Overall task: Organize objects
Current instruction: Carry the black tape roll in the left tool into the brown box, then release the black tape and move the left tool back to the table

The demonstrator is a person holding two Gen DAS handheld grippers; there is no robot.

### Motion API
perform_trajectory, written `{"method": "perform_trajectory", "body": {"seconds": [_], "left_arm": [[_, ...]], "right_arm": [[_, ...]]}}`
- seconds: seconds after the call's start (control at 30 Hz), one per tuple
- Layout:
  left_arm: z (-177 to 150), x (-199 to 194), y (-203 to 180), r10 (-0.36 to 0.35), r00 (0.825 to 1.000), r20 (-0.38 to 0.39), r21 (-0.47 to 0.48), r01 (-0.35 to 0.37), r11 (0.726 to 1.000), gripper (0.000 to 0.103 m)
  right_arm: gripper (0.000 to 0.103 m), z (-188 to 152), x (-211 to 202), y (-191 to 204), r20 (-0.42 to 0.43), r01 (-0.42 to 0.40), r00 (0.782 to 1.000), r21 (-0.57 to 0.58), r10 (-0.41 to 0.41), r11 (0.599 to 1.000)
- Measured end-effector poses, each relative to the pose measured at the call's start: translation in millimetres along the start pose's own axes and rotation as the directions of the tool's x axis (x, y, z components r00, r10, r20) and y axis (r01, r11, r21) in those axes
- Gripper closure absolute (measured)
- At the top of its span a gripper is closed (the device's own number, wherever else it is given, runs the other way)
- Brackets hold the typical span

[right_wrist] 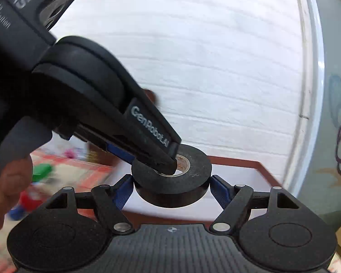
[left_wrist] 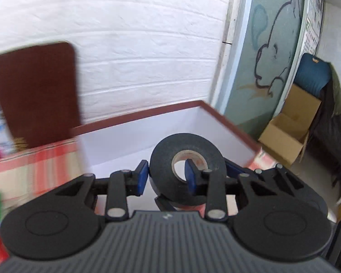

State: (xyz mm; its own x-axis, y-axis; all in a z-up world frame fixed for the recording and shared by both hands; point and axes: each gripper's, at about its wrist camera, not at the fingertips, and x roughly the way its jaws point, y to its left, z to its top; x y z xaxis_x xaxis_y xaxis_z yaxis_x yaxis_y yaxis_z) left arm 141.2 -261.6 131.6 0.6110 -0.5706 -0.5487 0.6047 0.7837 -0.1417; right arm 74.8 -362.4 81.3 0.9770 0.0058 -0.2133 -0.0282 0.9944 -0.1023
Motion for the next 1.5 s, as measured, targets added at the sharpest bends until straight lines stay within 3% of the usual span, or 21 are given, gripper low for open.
{"method": "perform_trajectory", "body": {"seconds": [0.13, 0.27, 0.4, 0.5, 0.53, 0.6, 0.73, 0.83, 0.87, 0.97, 1.07, 1.13, 1.17, 1.23, 1.27, 1.3, 1.33, 1.43, 1.5], "left_arm": [[15, 63, -18, -0.088, 0.995, -0.054, -0.038, 0.086, 0.996, 0.066], [13, 108, -41, -0.107, 0.99, -0.09, -0.032, 0.104, 0.994, 0.065], [1, 128, -46, -0.103, 0.986, -0.134, -0.026, 0.101, 0.995, 0.064], [-4, 107, -43, -0.097, 0.988, -0.118, -0.009, 0.097, 0.995, 0.062], [-3, 90, -39, -0.103, 0.991, -0.088, 0.0, 0.103, 0.995, 0.062], [-7, 48, -35, -0.096, 0.995, 0.0, 0.033, 0.096, 0.995, 0.05], [-38, -38, -21, -0.085, 0.987, 0.135, 0.087, 0.074, 0.993, 0.047], [-83, -85, 2, -0.016, 0.987, 0.16, 0.089, 0.002, 0.996, 0.041], [-101, -92, 13, 0.026, 0.99, 0.142, 0.078, -0.038, 0.996, 0.041], [-154, -103, 58, 0.173, 0.985, 0.021, 0.018, -0.174, 0.985, 0.041], [-190, -116, 115, 0.353, 0.931, -0.097, -0.078, -0.36, 0.93, 0.042], [-209, -130, 157, 0.406, 0.904, -0.134, -0.172, -0.425, 0.889, 0.042], [-215, -136, 175, 0.451, 0.881, -0.143, -0.198, -0.472, 0.859, 0.041], [-227, -145, 202, 0.532, 0.842, -0.085, -0.209, -0.537, 0.817, 0.038], [-232, -146, 212, 0.546, 0.836, -0.055, -0.223, -0.543, 0.81, 0.033], [-233, -150, 224, 0.516, 0.856, -0.039, -0.287, -0.504, 0.815, 0.029], [-230, -152, 229, 0.509, 0.861, -0.022, -0.314, -0.489, 0.814, 0.029], [-223, -142, 228, 0.506, 0.862, -0.021, -0.275, -0.491, 0.826, 0.023], [-225, -142, 230, 0.499, 0.866, -0.014, -0.28, -0.483, 0.83, 0.022]], "right_arm": [[0.029, -1, 44, -54, -0.109, 0.061, 0.992, 0.031, -0.058, 0.998], [0.029, -10, 75, -92, -0.198, 0.091, 0.977, 0.082, -0.074, 0.992], [0.03, -9, 79, -98, -0.157, 0.107, 0.983, 0.088, -0.092, 0.99], [0.03, -3, 66, -89, -0.106, 0.111, 0.989, 0.096, -0.101, 0.989], [0.03, -1, 57, -85, -0.079, 0.115, 0.991, 0.107, -0.106, 0.988], [0.03, 1, 30, -75, 0.007, 0.109, 0.994, 0.148, -0.111, 0.983], [0.03, -9, -25, -50, 0.096, 0.066, 0.991, 0.256, -0.093, 0.964], [0.032, -21, -31, -22, 0.035, -0.03, 0.999, 0.288, 0.02, 0.957], [0.033, -28, -38, 15, -0.005, -0.086, 0.996, 0.265, 0.09, 0.96], [0.036, -37, -18, 76, -0.152, -0.208, 0.961, 0.157, 0.232, 0.965], [0.045, -58, -24, 141, -0.272, -0.332, 0.899, 0.082, 0.342, 0.94], [0.045, -58, -18, 162, -0.299, -0.374, 0.882, 0.028, 0.365, 0.927], [0.045, -55, -18, 167, -0.305, -0.39, 0.875, 0.018, 0.376, 0.921], [0.045, -56, -11, 177, -0.302, -0.41, 0.866, 0.026, 0.399, 0.912], [0.045, -52, 3, 182, -0.293, -0.41, 0.868, 0.031, 0.401, 0.911], [0.045, -53, 3, 182, -0.277, -0.413, 0.87, 0.041, 0.407, 0.91], [0.045, -49, 5, 184, -0.256, -0.415, 0.873, 0.056, 0.415, 0.908], [0.045, -30, 22, 200, -0.203, -0.421, 0.885, 0.039, 0.42, 0.906], [0.049, -23, 42, 220, -0.215, -0.441, 0.879, -0.03, 0.425, 0.897]]}}
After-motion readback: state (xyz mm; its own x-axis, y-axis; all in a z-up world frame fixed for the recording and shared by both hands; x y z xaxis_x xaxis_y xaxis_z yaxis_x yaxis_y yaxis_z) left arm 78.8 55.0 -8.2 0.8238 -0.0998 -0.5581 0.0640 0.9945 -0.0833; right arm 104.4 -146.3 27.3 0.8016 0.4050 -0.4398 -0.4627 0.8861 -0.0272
